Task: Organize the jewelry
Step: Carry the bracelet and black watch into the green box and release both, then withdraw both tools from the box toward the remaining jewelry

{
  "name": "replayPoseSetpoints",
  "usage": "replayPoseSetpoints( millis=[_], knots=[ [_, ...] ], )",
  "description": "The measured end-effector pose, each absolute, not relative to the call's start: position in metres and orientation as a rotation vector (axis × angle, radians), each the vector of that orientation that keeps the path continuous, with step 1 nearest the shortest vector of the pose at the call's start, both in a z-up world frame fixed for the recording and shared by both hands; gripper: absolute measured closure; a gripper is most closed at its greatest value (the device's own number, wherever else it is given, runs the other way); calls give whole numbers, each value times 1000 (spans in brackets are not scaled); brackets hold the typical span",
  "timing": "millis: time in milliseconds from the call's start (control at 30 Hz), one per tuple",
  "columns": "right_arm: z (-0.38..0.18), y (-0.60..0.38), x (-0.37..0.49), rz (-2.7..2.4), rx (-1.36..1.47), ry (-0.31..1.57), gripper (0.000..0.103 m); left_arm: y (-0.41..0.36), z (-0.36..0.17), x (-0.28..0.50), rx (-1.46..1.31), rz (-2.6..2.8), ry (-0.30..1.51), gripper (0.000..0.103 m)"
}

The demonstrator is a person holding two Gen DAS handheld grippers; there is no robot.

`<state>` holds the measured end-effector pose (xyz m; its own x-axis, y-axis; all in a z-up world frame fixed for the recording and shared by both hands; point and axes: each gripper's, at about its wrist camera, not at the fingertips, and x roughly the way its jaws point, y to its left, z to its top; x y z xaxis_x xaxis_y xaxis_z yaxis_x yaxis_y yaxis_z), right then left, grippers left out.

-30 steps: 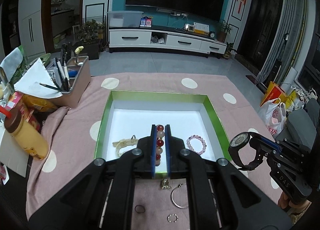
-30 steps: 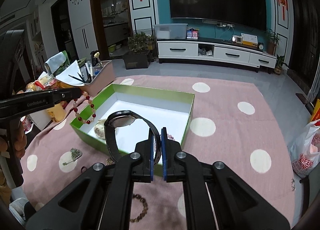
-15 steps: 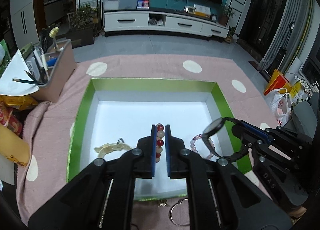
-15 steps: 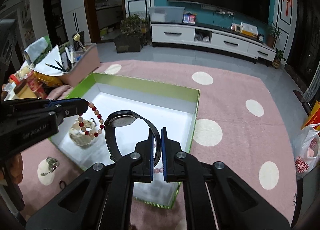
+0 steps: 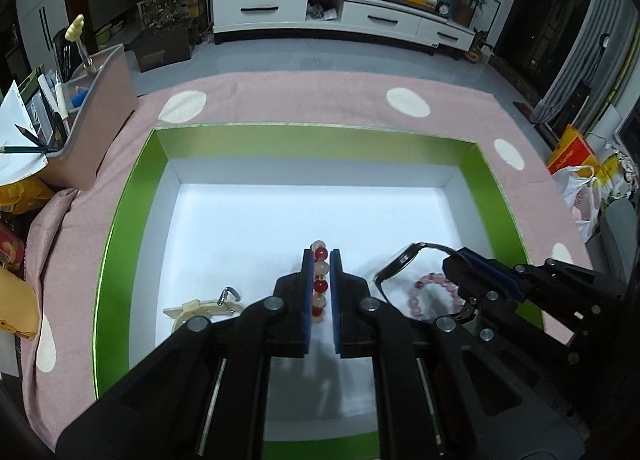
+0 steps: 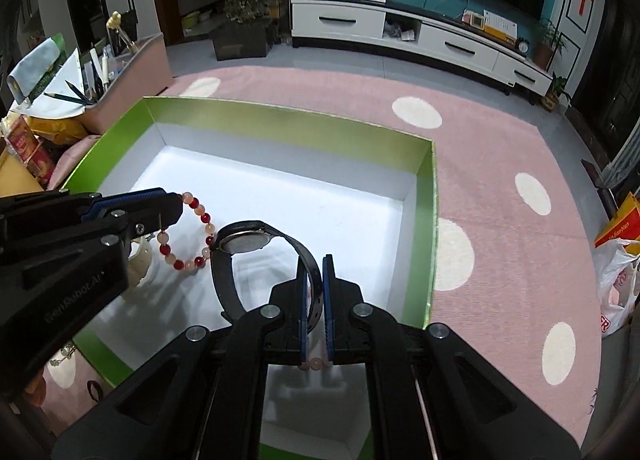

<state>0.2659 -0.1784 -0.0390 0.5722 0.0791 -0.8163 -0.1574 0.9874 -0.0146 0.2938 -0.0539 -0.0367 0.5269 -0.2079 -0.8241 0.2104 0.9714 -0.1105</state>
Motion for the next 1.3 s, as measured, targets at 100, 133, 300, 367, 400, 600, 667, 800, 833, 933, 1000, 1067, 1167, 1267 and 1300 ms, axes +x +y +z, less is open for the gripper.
replayPoseSetpoints(
  millis=[100,133,300,367,400,600,667,800,833,933,1000,1067,1167,1267,1300],
  knots=[
    [-43,-177,272,139,-85,968,95,-52,-42,296,5,-237,1000,95],
    [-44,-177,272,135,-89,970,95,-52,-43,297,2,-235,1003,95],
    [-37,-180,270,131,-55,943,85,-48,-39,296,-3,-240,993,67],
    [-32,-186,267,135,-33,931,83,-47,-33,293,3,-235,973,57],
    [-28,-190,264,134,-21,918,79,-47,-30,291,9,-234,963,56],
    [2,-211,236,146,8,828,66,-41,-7,275,29,-222,903,26],
    [11,-218,223,153,20,801,65,-38,0,267,47,-213,884,16],
    [25,-228,197,162,34,768,53,-27,13,250,31,-196,869,9],
    [27,-230,190,163,35,759,52,-23,16,245,26,-193,868,8],
    [34,-235,168,171,26,742,52,-12,23,228,22,-169,858,6],
    [35,-236,154,179,23,742,52,-5,28,216,17,-157,852,6],
    [36,-238,143,188,27,744,51,3,31,204,17,-148,845,5],
    [37,-242,124,182,38,742,42,12,34,183,26,-130,835,5],
    [37,-246,109,186,50,743,42,21,33,162,32,-122,831,5],
    [36,-246,104,188,54,745,42,24,32,157,36,-118,830,5]
  ],
)
